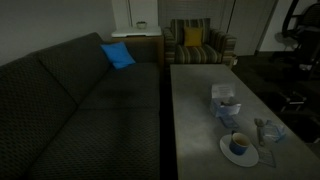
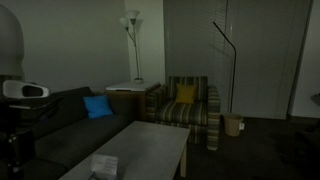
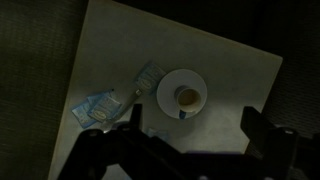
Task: Move mug from the white plate to the table
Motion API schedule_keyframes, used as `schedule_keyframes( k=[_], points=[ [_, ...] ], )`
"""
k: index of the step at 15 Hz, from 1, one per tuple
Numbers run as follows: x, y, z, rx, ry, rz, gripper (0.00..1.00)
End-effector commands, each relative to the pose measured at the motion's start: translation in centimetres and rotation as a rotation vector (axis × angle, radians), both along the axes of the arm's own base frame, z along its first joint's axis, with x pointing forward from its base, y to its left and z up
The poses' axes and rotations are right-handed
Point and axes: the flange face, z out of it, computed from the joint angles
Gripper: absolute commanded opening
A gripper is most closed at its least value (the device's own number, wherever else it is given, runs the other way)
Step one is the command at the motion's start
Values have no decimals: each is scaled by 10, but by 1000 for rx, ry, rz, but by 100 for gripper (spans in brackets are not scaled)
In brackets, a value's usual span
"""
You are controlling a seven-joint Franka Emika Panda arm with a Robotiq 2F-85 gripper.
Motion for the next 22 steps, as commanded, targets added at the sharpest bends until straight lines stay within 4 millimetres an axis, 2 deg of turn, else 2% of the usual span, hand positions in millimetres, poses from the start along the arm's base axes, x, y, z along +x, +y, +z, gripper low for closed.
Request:
schedule_keyframes(
  k=[1, 6, 10, 16, 19, 22],
  points=[
    [1, -1, -4, 1, 4, -3, 100],
    [0, 3, -4, -2, -18, -2, 100],
    [13, 5, -25, 27, -116, -43, 100],
    [44, 8, -82, 77, -154, -86, 100],
    [58, 17, -123, 92, -81, -75, 100],
    [71, 20, -152, 92, -5, -69, 100]
  ],
)
